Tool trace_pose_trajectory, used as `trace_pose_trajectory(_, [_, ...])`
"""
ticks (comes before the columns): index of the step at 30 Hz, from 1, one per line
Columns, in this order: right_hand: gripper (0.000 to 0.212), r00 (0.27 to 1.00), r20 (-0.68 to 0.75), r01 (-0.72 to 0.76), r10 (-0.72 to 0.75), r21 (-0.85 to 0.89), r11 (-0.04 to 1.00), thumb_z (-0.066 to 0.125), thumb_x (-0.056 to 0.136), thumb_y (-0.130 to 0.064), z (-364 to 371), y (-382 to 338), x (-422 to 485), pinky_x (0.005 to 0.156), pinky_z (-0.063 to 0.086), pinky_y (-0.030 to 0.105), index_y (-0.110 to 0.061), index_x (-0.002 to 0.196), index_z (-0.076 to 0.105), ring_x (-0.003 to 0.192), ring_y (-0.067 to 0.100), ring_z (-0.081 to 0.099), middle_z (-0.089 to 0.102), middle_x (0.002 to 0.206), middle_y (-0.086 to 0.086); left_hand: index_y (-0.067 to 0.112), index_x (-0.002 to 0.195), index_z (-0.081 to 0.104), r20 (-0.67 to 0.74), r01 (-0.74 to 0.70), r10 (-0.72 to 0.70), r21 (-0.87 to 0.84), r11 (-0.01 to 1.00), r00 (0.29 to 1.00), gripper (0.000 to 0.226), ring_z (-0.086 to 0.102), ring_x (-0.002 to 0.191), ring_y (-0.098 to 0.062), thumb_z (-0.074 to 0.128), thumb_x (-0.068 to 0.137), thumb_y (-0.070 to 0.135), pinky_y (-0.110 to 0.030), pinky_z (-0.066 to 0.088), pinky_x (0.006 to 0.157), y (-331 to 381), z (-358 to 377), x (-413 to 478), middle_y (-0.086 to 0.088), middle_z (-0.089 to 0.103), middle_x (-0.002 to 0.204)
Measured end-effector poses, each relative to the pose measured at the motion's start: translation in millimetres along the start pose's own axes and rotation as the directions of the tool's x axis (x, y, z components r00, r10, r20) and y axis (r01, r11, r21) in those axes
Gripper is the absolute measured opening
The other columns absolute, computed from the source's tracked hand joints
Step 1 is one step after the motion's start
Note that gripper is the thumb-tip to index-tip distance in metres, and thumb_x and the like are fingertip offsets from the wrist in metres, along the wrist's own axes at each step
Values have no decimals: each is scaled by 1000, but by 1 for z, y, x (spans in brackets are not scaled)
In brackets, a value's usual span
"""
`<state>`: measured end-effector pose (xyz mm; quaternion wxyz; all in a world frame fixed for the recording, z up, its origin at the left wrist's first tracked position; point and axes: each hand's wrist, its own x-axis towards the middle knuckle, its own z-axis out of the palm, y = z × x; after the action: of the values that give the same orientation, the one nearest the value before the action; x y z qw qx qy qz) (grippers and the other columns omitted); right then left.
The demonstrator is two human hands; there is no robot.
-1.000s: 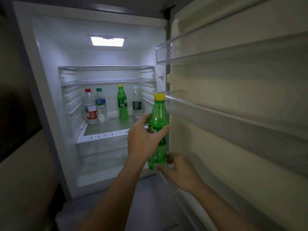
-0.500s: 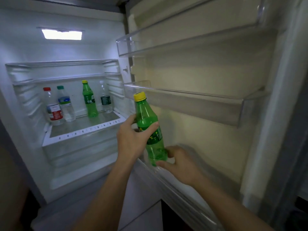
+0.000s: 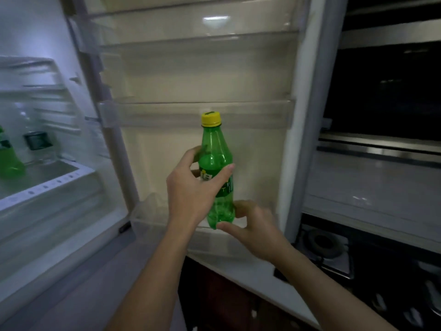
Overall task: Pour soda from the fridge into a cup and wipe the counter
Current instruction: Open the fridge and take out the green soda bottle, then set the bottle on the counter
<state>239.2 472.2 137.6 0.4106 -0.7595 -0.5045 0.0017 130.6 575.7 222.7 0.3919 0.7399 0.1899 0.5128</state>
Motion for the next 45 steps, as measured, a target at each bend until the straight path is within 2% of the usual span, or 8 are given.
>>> trace_pose_trajectory(8, [50,959,-190,-228,210,-80,970,65,80,-64,-77,41,-83,84,53,27,-30,116,67,96,-2,60,69,103,-14,23,117,63,235,-29,65,-156,987,970,55,63,80,14,84,71,45,-6,48,67,38,96,-37,23,67,99])
trace_pose_trajectory(12, [42,890,-335,-356,311,-83,931,71,78,-59,-127,62,-135,78,54,28,-31,109,69,88,1,62,69,95,-12,27,107,63,361,-23,108,-234,972,926,46,63,80,13,84,71,46,-11,51,69,69,155,-68,24,66,90])
trace_pose_trajectory(16, [41,804,-469,-463,365,-108,880,73,78,-55,-180,80,-193,81,53,27,-30,110,69,92,0,62,70,97,-13,31,104,62,478,-14,180,-330,944,860,42,63,83,12,83,72,48,-16,51,74,112,217,-107,23,66,90])
trace_pose_trajectory(25, [58,513,-718,-751,471,-110,651,56,73,-70,-284,106,-359,83,51,31,-29,114,66,91,4,60,65,99,-10,34,108,58,683,34,384,-513,858,622,45,54,84,25,81,71,48,-3,43,71,231,333,-235,29,61,93])
trace_pose_trajectory(29, [52,378,-785,-851,491,-86,519,62,79,-63,-319,104,-436,85,49,32,-25,114,66,93,9,58,63,100,-7,31,109,62,736,121,438,-569,814,517,48,65,86,6,83,69,49,-30,57,79,280,369,-302,20,68,99])
trace_pose_trajectory(31, [51,308,-814,-886,492,-57,461,63,81,-62,-332,102,-473,86,49,30,-25,115,65,96,7,57,61,102,-8,32,109,62,757,160,468,-587,793,457,48,67,87,0,83,69,49,-35,58,80,302,384,-335,19,69,98])
trace_pose_trajectory(37, [49,99,-880,-944,465,65,324,64,78,-65,-362,92,-568,78,51,32,-31,113,66,87,4,56,56,93,-14,33,111,62,786,259,544,-614,746,293,49,66,88,2,83,70,49,-37,59,81,363,414,-427,19,69,99])
trace_pose_trajectory(45, [43,-58,-902,-963,427,164,215,65,81,-61,-395,100,-651,80,49,31,-31,113,66,89,3,54,56,94,-13,34,115,61,761,311,635,-640,703,131,52,64,90,3,83,70,49,-30,57,83,418,456,-513,22,68,101])
